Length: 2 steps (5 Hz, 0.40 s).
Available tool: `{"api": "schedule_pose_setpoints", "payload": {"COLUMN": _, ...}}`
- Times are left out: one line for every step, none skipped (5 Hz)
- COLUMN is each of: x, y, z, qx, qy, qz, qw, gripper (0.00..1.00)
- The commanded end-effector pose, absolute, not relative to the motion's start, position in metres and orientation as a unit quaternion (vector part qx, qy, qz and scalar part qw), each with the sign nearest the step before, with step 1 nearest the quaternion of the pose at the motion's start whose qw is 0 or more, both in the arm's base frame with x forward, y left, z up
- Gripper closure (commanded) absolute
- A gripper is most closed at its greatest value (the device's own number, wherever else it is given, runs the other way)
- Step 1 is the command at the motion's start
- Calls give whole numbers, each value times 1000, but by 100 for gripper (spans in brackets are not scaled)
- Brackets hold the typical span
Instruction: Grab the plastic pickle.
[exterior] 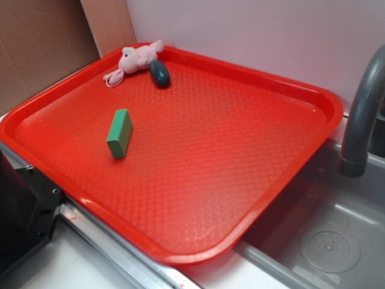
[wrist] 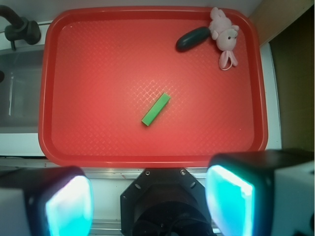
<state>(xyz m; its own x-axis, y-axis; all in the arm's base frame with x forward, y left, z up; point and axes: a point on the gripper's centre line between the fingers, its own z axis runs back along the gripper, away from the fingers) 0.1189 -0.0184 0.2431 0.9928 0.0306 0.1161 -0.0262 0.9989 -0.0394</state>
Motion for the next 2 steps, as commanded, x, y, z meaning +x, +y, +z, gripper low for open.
{"api": "schedule_pose_setpoints", "payload": {"x": 119, "y": -18, "z": 243, "qx": -19, "qy": -58, "qz": 14, "qw": 998, "gripper": 0}}
{"api": "schedule_pose_setpoints", "payload": {"x": 138, "y": -6, "z": 232, "qx": -58, "qy": -43, "qz": 142, "qw": 987, "gripper": 0}}
